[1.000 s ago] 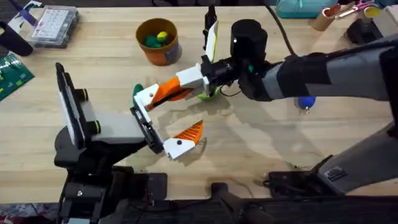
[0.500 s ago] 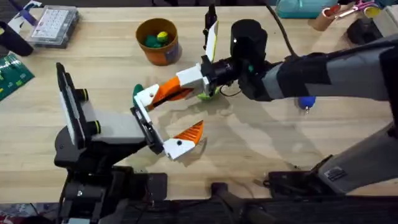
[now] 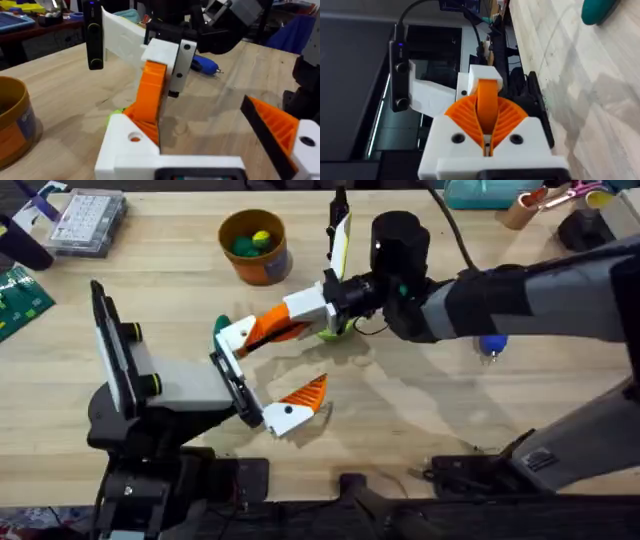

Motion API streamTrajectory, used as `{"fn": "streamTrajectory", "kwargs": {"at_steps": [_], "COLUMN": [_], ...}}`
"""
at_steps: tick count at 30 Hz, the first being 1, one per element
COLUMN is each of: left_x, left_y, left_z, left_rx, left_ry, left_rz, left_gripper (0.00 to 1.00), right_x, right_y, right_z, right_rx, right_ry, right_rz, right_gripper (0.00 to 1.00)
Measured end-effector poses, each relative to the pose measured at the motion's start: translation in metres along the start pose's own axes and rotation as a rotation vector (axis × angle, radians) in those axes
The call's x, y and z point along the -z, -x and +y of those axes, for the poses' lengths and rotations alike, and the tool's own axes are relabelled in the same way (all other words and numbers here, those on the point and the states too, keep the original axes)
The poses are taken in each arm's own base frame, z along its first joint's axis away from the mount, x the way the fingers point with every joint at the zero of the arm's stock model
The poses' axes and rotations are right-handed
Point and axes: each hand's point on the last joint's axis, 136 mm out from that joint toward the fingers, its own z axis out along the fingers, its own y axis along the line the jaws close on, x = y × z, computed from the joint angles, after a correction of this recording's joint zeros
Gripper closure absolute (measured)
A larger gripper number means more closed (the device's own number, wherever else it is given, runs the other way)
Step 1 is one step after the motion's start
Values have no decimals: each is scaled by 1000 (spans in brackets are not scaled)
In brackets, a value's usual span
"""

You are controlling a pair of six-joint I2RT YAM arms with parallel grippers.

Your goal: Pick up the gripper from the table and insert it into the empty holder that is missing its gripper. Then pick up a screw, insert it into the mounting hole, and use the screwdriver to tighten it. Finally, clean up the table by picking up the vegetable and placing it into the bucket.

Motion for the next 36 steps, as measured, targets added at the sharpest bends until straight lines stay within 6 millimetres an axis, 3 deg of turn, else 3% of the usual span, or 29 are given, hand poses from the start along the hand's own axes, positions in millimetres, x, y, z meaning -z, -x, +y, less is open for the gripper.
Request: {"fn": "streamTrajectory", "kwargs": {"at_steps": [22, 36], "left_x": [0, 0], "left_y": [1, 1], "left_z": [-4, -12], "left_rx": [-5, -20], "left_ry": [-22, -69], "left_rz": [-2, -4], "left_gripper": [14, 14], "right_x": [0, 7], "right_y": [4, 11], "right_z": [-2, -7], "right_rx": [2, -10], "right_ry": [-10, -17], "right_rz": [-24, -49], "right_gripper": [742, 389]}}
